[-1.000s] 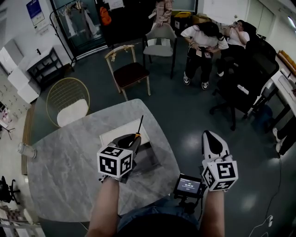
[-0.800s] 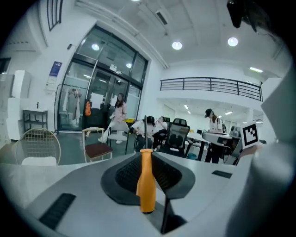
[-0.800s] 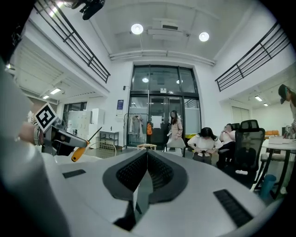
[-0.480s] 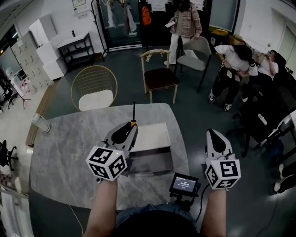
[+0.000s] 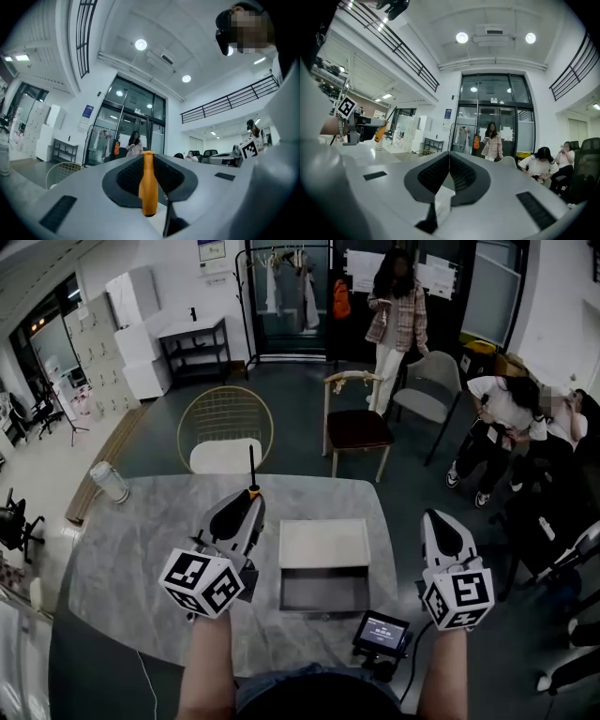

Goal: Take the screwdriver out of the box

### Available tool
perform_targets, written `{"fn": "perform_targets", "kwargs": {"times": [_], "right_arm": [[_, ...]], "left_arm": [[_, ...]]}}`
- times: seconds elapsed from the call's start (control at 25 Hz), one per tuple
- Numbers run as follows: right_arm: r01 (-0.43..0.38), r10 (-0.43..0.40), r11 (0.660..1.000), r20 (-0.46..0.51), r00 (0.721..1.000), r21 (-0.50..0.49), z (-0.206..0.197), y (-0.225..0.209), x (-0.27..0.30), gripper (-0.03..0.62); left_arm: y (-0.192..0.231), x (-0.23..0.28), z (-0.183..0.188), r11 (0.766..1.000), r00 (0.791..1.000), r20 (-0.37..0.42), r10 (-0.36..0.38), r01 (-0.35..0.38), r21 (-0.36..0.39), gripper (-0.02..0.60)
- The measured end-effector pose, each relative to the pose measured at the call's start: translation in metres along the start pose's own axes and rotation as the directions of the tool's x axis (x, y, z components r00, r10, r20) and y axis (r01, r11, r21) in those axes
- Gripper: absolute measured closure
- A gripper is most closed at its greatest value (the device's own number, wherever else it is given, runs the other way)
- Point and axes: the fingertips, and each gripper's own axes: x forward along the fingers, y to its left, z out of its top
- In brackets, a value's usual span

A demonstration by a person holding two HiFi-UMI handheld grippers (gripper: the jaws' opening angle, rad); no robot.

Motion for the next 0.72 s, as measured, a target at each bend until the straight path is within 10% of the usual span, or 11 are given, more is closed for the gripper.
{"fn": "perform_targets", "kwargs": {"times": [0.72], "right_arm": [[-0.135,0.139,0.990,0.113,0.984,-0.040,0.025,0.029,0.004,0.568]], "left_arm": [[0.029,-0.045,0.027,0.995,0.982,0.165,0.097,-0.097,-0.008,0.505]]}}
